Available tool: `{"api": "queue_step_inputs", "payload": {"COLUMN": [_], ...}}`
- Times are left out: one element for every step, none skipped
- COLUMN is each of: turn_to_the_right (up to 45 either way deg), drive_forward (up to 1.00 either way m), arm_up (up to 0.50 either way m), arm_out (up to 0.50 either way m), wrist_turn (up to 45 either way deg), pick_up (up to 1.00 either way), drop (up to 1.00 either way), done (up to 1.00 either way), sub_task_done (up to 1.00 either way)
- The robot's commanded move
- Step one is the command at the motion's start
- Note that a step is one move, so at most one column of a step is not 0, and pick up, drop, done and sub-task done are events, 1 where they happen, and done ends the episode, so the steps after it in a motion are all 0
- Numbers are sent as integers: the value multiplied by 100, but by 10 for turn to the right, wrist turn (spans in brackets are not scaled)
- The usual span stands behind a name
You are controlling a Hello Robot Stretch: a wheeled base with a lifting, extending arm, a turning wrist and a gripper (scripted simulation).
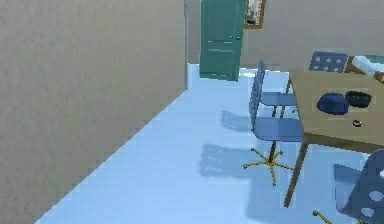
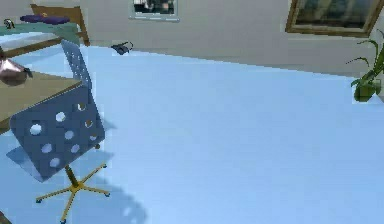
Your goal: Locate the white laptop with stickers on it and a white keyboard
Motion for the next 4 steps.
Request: {"api": "queue_step_inputs", "payload": {"turn_to_the_right": [0,0,120,0], "drive_forward": [100,65,0,100], "arm_up": [0,0,0,0], "arm_out": [0,0,0,0], "wrist_turn": [0,0,0,0], "pick_up": [0,0,0,0], "drop": [0,0,0,0], "done": [0,0,0,0], "sub_task_done": [0,0,0,0]}}
